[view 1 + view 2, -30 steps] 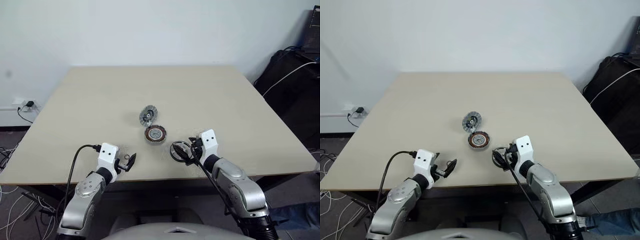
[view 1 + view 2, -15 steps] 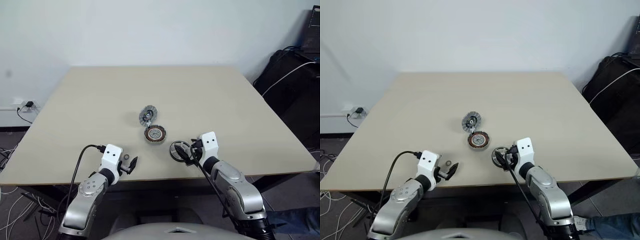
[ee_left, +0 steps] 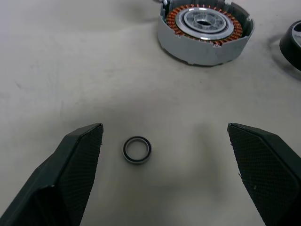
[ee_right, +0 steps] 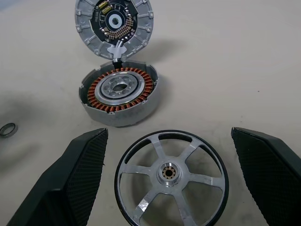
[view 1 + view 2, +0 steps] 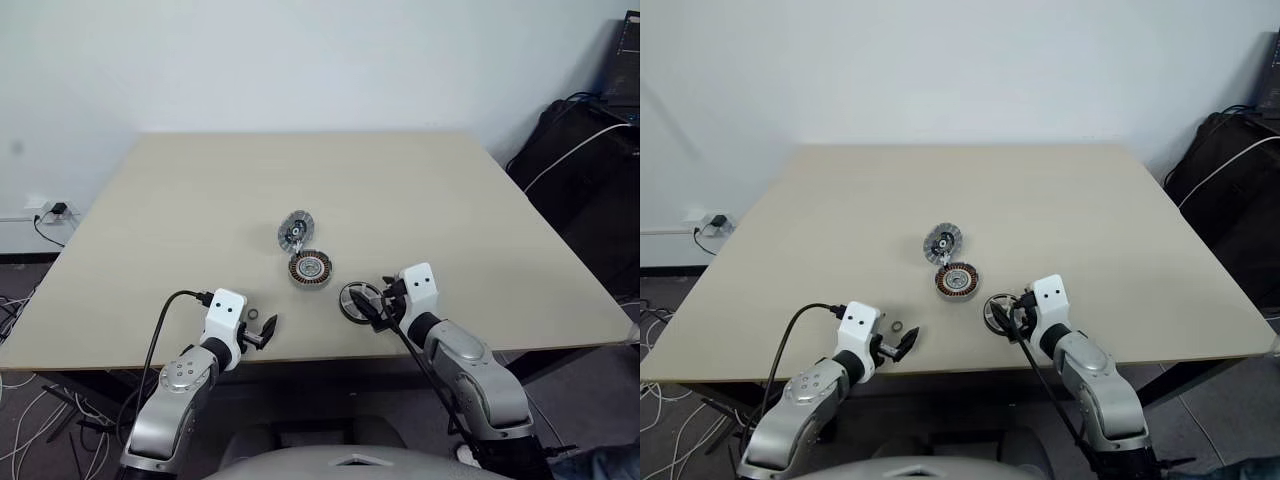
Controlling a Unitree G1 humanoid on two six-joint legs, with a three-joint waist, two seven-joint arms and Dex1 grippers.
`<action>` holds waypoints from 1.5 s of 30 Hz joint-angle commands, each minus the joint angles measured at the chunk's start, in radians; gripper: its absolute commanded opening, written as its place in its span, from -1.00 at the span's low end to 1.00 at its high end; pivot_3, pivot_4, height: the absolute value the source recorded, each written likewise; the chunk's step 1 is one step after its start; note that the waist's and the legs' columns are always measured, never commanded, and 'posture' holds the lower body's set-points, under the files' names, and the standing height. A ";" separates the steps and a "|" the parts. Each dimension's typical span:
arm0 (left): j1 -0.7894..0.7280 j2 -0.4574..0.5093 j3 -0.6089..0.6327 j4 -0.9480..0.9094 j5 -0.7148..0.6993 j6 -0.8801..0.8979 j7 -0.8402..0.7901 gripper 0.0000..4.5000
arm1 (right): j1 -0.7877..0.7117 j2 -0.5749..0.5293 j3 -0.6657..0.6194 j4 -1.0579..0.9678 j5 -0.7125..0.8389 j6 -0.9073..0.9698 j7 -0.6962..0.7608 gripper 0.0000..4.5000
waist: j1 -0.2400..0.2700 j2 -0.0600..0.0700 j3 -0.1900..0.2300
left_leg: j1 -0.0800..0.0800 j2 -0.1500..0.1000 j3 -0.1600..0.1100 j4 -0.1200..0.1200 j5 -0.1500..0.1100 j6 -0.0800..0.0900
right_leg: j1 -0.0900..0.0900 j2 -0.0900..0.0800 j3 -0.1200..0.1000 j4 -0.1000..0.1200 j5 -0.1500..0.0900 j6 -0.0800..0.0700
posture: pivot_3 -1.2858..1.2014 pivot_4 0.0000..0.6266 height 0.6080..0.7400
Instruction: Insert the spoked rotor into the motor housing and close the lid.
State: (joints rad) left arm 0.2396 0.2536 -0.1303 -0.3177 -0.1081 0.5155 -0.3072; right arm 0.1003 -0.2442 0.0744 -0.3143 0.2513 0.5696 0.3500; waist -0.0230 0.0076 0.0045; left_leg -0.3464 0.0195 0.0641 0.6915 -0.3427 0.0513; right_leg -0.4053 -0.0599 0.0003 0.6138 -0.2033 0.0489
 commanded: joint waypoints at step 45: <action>-0.174 -0.041 -0.028 0.052 0.015 0.094 0.003 -0.70 | -0.030 0.041 0.000 0.012 0.001 -0.029 -0.012 1.00 | 0.007 -0.001 0.002 | 0.002 0.001 -0.002 0.000 0.000 0.001 | 0.004 -0.001 0.000 -0.001 0.000 0.000 | 0.03 -1.00 1.00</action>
State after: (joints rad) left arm 0.1092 0.2218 -0.1511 -0.2175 -0.0848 0.6299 -0.2980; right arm 0.0964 -0.2055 0.0780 -0.2839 0.2505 0.5662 0.3340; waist -0.0165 0.0065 0.0066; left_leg -0.3441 0.0200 0.0621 0.6916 -0.3429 0.0518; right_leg -0.4013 -0.0613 -0.0003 0.6128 -0.2033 0.0493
